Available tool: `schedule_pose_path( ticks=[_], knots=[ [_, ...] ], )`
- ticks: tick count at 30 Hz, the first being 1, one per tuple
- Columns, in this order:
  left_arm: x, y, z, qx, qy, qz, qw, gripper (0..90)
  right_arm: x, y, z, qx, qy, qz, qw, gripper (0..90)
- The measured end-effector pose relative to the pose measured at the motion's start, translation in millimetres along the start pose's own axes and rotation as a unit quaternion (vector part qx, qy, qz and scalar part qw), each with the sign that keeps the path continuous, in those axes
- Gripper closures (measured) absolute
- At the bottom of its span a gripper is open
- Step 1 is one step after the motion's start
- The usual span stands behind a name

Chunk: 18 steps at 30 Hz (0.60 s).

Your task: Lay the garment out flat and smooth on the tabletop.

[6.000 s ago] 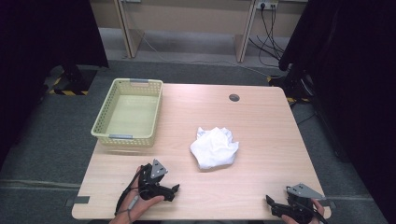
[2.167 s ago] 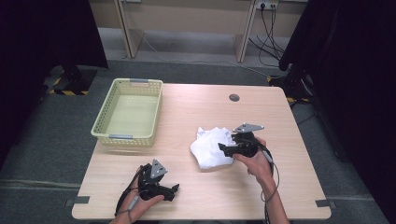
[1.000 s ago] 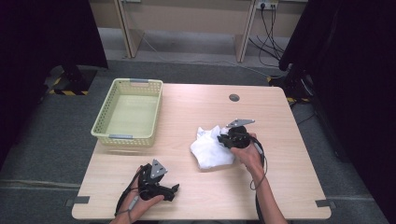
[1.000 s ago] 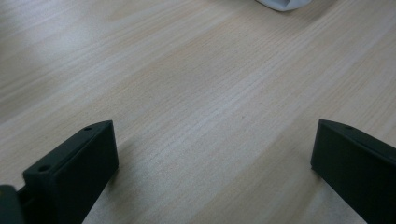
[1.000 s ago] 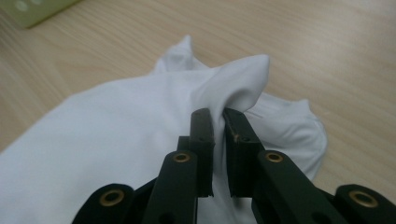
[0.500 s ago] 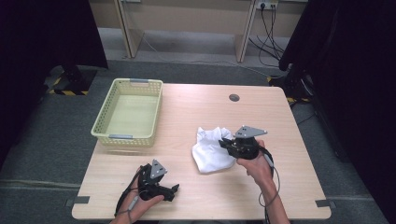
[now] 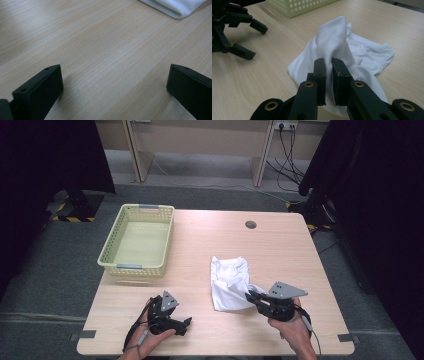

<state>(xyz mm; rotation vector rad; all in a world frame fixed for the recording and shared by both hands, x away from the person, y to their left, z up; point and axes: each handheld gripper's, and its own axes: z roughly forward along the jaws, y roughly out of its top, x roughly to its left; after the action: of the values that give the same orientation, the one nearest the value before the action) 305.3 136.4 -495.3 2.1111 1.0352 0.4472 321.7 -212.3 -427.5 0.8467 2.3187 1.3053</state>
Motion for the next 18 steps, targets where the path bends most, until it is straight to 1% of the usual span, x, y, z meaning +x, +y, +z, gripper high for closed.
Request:
schedule_pose_path(
  ticks=[2,5,6,7,10,11,13,16,18],
  knots=[
    [0.0,0.0,0.0,0.000,0.000,0.000,1.0000,0.0,3.8,-8.6,-4.8,0.008,0.003,0.001,1.0000,81.7],
    [0.0,0.0,0.0,0.000,0.001,0.000,1.0000,0.0,7.9,-19.2,-10.3,0.022,-0.002,0.000,0.9997,80.1],
    [0.0,-0.1,0.0,0.000,0.001,0.000,1.0000,0.0,8.9,-25.5,-16.2,0.028,-0.014,0.002,0.9995,77.9],
    [0.0,-0.1,0.0,0.000,0.001,0.000,1.0000,0.0,8.9,-25.5,-16.2,0.028,-0.014,0.002,0.9995,77.9],
    [0.0,0.0,0.0,0.000,0.001,0.000,1.0000,0.0,8.5,-28.6,-24.0,0.037,-0.028,0.007,0.9989,70.4],
    [-0.1,-0.1,0.0,0.000,0.001,-0.001,1.0000,0.0,8.1,-27.6,-26.5,0.037,-0.033,0.009,0.9987,66.7],
    [-0.1,-0.1,0.0,0.000,0.000,-0.001,1.0000,0.0,7.2,-21.8,-30.0,0.037,-0.040,0.014,0.9984,56.7],
    [-0.1,-0.1,-0.1,0.000,0.001,-0.001,1.0000,0.0,6.3,-9.5,-31.3,0.025,-0.053,0.031,0.9978,45.8],
    [0.0,-0.1,0.0,0.000,0.001,-0.001,1.0000,0.0,6.2,-1.5,-27.6,0.033,-0.057,0.030,0.9974,40.6]
  ],
)
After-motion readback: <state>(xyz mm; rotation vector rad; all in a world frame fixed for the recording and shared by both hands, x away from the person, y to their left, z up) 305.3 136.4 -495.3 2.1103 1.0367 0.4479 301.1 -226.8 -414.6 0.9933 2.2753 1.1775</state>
